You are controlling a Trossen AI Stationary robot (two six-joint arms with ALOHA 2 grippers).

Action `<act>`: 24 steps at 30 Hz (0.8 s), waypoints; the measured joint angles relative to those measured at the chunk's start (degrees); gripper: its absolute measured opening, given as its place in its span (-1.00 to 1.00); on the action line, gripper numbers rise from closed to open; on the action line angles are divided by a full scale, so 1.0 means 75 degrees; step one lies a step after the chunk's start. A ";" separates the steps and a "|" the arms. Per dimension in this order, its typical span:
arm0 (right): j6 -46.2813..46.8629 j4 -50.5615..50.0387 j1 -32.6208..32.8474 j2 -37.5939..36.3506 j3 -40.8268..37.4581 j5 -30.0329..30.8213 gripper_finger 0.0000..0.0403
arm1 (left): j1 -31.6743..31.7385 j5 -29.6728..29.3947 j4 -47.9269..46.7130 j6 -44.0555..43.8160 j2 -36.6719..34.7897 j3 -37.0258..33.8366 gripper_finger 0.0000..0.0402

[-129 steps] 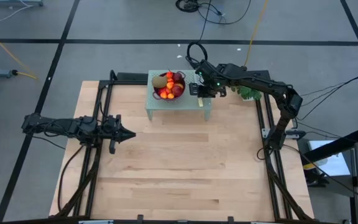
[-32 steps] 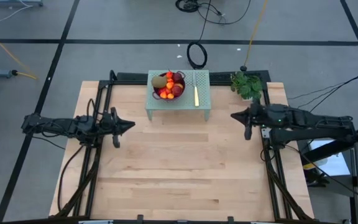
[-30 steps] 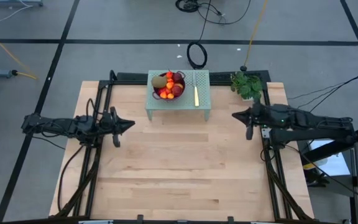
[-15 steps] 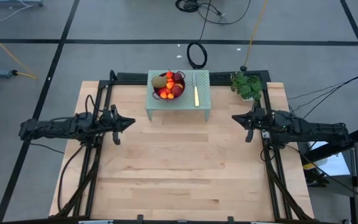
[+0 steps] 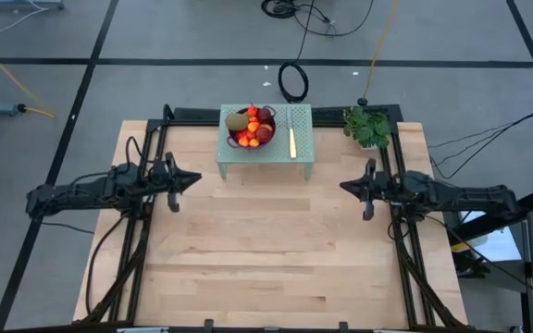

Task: Pick & Place Fruit
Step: Return to Home Position

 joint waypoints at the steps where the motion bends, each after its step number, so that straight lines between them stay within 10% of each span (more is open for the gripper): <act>1: -0.0108 -0.0039 0.0000 -0.0090 0.0000 -0.0035 -1.00 | 0.0035 0.0000 -0.0001 0.0033 0.0001 0.0001 -0.89; 24: -0.0599 -0.1888 -0.0003 -0.1335 0.0000 0.0834 -1.00 | 0.0404 -0.1510 -0.0689 0.0068 0.0002 0.0001 -0.89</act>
